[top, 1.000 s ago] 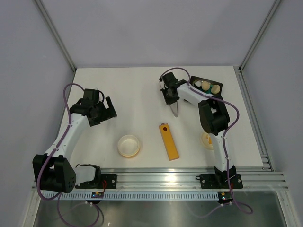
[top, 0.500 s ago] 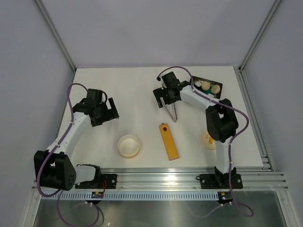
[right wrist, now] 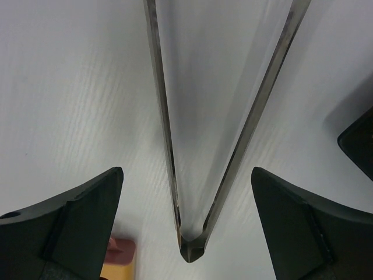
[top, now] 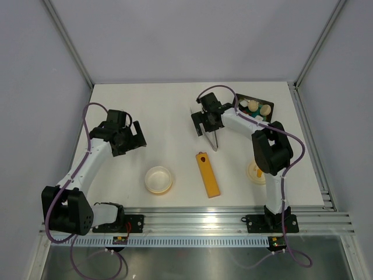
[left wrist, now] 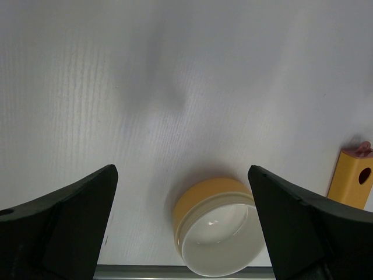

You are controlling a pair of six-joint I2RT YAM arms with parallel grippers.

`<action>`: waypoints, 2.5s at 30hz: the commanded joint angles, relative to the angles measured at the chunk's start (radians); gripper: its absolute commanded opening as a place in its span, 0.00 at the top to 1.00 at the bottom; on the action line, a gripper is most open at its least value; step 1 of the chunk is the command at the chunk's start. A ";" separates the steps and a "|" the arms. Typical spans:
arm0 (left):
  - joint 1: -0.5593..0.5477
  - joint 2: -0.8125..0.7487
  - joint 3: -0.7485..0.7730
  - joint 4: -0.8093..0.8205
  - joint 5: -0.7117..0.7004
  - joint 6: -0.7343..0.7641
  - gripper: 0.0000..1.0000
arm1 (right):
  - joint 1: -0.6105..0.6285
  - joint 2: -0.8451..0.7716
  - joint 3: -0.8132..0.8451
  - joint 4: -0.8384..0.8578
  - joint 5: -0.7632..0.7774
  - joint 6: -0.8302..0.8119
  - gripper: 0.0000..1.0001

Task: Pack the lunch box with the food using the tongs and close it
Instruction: Pick up the clamp at the center of the board, then move the packing box to the center of the board.

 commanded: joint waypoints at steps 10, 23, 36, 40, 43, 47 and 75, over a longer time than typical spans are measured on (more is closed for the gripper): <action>-0.003 -0.045 0.019 0.015 -0.019 0.011 0.01 | -0.015 0.112 0.026 0.085 -0.007 0.032 0.08; -0.004 -0.067 0.002 0.018 -0.016 0.008 0.01 | -0.015 0.167 0.080 0.133 0.055 0.089 0.11; -0.004 -0.058 0.007 0.026 -0.005 0.012 0.01 | -0.015 0.030 0.127 0.023 0.049 0.084 0.79; -0.006 -0.051 0.013 0.030 -0.005 0.017 0.01 | -0.040 -0.081 0.143 -0.048 0.044 0.100 0.81; -0.010 -0.022 0.022 0.010 -0.039 0.023 0.01 | -0.084 -0.167 0.153 -0.138 -0.023 0.129 0.83; -0.045 -0.010 0.038 -0.031 -0.069 0.034 0.01 | -0.219 -0.274 0.131 -0.262 -0.137 0.186 0.83; -0.199 -0.214 -0.206 -0.168 0.155 -0.155 0.01 | -0.344 -0.705 -0.146 -0.381 -0.106 0.319 0.77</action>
